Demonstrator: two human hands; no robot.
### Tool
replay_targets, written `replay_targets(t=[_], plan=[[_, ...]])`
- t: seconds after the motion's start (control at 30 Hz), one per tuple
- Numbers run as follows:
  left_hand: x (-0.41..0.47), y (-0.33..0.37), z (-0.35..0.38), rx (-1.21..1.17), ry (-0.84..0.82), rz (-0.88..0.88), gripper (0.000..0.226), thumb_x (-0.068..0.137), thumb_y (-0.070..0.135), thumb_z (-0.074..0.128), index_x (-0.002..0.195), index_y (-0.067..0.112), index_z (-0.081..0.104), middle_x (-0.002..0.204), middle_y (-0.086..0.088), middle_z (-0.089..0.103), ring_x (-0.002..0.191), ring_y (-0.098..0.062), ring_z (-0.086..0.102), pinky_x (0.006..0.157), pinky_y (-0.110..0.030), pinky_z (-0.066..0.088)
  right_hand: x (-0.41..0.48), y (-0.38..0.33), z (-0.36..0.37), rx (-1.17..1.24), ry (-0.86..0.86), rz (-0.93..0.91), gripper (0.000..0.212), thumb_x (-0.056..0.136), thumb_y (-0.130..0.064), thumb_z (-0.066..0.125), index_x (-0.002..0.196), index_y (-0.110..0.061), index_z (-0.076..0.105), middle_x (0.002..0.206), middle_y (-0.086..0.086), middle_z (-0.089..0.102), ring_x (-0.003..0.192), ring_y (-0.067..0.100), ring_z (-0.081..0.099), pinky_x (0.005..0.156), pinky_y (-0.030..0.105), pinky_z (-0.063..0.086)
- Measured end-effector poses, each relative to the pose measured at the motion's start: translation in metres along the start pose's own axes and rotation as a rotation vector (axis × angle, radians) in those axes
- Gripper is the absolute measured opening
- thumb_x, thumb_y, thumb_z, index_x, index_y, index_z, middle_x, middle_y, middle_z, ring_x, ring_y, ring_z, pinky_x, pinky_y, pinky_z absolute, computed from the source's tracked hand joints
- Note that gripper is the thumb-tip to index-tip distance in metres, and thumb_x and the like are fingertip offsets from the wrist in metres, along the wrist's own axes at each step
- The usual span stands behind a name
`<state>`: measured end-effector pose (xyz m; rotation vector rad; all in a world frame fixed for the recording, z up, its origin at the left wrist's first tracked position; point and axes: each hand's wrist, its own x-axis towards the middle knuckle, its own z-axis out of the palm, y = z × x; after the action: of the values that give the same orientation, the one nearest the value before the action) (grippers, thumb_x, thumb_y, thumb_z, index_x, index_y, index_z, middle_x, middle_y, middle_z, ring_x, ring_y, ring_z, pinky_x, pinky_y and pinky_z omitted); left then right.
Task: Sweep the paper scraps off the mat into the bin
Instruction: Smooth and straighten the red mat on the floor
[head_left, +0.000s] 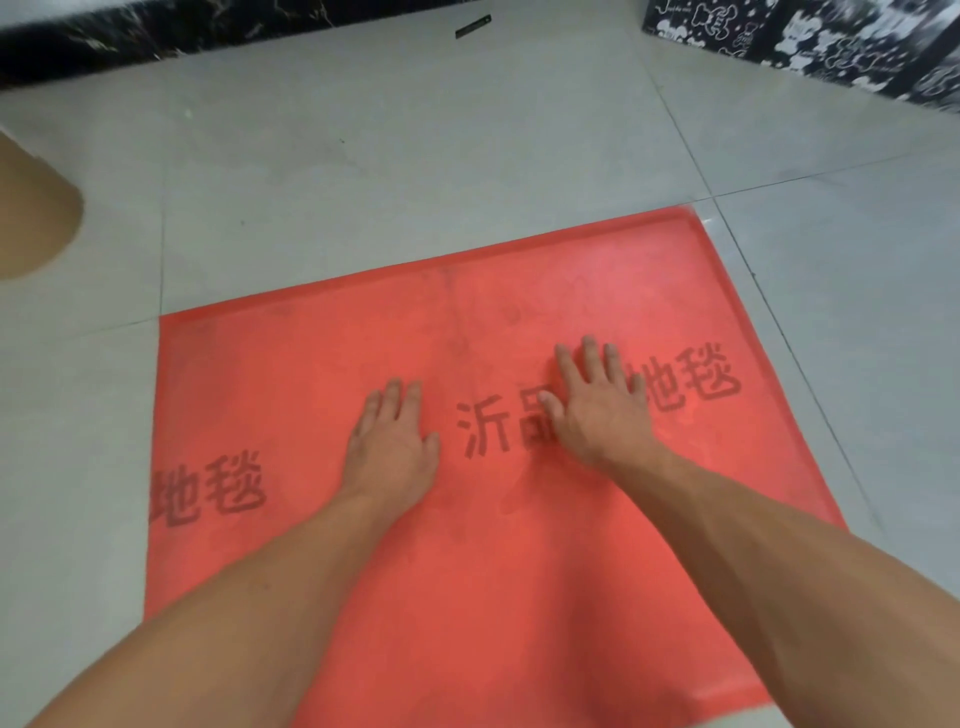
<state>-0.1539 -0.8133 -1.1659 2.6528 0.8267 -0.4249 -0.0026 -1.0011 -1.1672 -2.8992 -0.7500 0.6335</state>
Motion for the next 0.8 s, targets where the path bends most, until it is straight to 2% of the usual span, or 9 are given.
replay_targets(t=[0.1,0.3,0.43,0.53,0.67,0.8], plan=[[-0.017,0.014,0.008,-0.034,-0.007,0.013,0.073,0.095,0.038,0.046,0.156,0.018,0.011,0.164,-0.009,0.011,0.151,-0.027,0.007,0.121,-0.037,0.011,-0.017,-0.018,0.007,0.022,-0.031,-0.036,0.068,0.095,-0.058,0.032,0.154,-0.032,0.01,0.164,0.002,0.001,0.15,0.026,-0.003,0.116,0.059,0.007],[-0.048,0.011,0.013,-0.107,-0.019,-0.07,0.073,0.095,0.04,0.047,0.156,0.023,0.011,0.164,-0.007,0.007,0.151,-0.026,0.005,0.121,-0.038,0.011,-0.051,-0.043,0.018,0.014,-0.073,-0.135,0.067,0.096,-0.056,0.032,0.154,-0.032,0.008,0.164,0.001,-0.003,0.15,0.027,-0.008,0.116,0.06,0.005],[-0.086,-0.003,0.015,-0.13,-0.002,-0.194,0.073,0.094,0.042,0.049,0.156,0.028,0.011,0.164,-0.005,0.006,0.15,-0.026,0.007,0.118,-0.044,0.023,-0.079,-0.074,0.035,0.0,-0.157,-0.23,0.065,0.096,-0.056,0.032,0.153,-0.035,0.008,0.163,-0.002,-0.009,0.149,0.027,-0.012,0.111,0.068,0.004],[-0.121,-0.015,0.027,-0.087,-0.07,-0.263,0.078,0.091,0.052,0.049,0.155,0.036,0.006,0.165,0.0,-0.002,0.15,-0.027,0.005,0.114,-0.047,0.03,-0.101,-0.087,0.049,-0.013,-0.244,-0.217,0.064,0.096,-0.055,0.033,0.152,-0.039,0.005,0.161,-0.003,-0.02,0.147,0.027,-0.019,0.103,0.076,0.005],[-0.151,-0.021,0.058,0.041,-0.255,-0.213,0.094,0.085,0.067,0.047,0.152,0.038,-0.012,0.161,-0.006,-0.024,0.148,-0.035,-0.019,0.121,-0.046,0.009,-0.113,-0.078,0.06,-0.011,-0.323,-0.222,0.067,0.096,-0.056,0.035,0.15,-0.046,-0.002,0.158,-0.008,-0.028,0.145,0.024,-0.026,0.101,0.078,0.003],[-0.137,-0.019,0.06,0.074,-0.362,-0.246,0.1,0.084,0.066,0.052,0.153,0.035,-0.014,0.159,-0.008,-0.029,0.145,-0.039,-0.024,0.12,-0.05,0.007,-0.109,-0.072,0.065,-0.009,-0.333,-0.216,0.071,0.095,-0.058,0.037,0.149,-0.048,-0.006,0.156,-0.01,-0.033,0.144,0.023,-0.03,0.102,0.078,-0.001]])
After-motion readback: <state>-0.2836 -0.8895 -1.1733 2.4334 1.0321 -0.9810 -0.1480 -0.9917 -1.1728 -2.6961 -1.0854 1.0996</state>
